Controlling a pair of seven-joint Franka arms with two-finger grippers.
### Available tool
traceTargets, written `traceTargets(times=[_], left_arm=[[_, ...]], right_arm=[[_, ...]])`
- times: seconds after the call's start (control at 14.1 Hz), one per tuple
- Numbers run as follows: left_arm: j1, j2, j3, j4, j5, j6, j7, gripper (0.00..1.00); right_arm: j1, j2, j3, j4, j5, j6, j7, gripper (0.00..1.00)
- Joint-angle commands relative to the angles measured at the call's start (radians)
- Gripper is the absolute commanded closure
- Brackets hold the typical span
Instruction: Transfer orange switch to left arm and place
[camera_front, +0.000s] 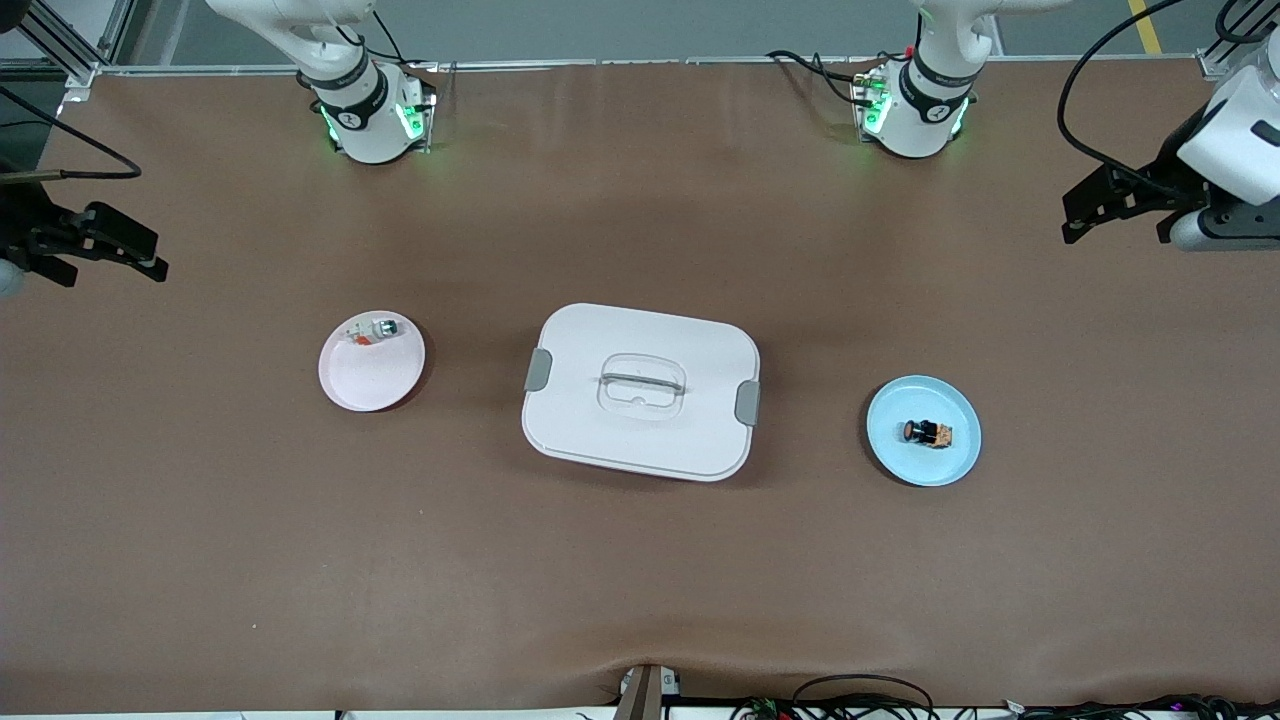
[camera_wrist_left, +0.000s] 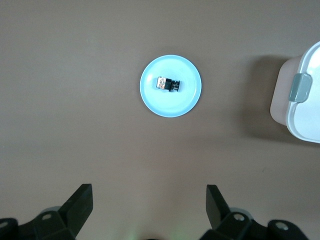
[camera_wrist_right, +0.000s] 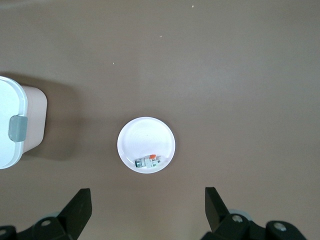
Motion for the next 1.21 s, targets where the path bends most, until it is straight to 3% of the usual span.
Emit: traceTargets(times=[0.0,1.14], left_arm=[[-0.006,-0.061,0.011,-0.067,-0.016,0.022,0.011,0.0],[-0.009,-0.029,0.008,-0.021,-0.012,0.012,-0.003,0.0]], right_arm=[[-0.015,-0.03,0.008,-0.036,0.016,0.019,-0.029,0.0],[-0.025,-0.041,0.002,-0.045,0.037,0.009,-0.03,0.0]])
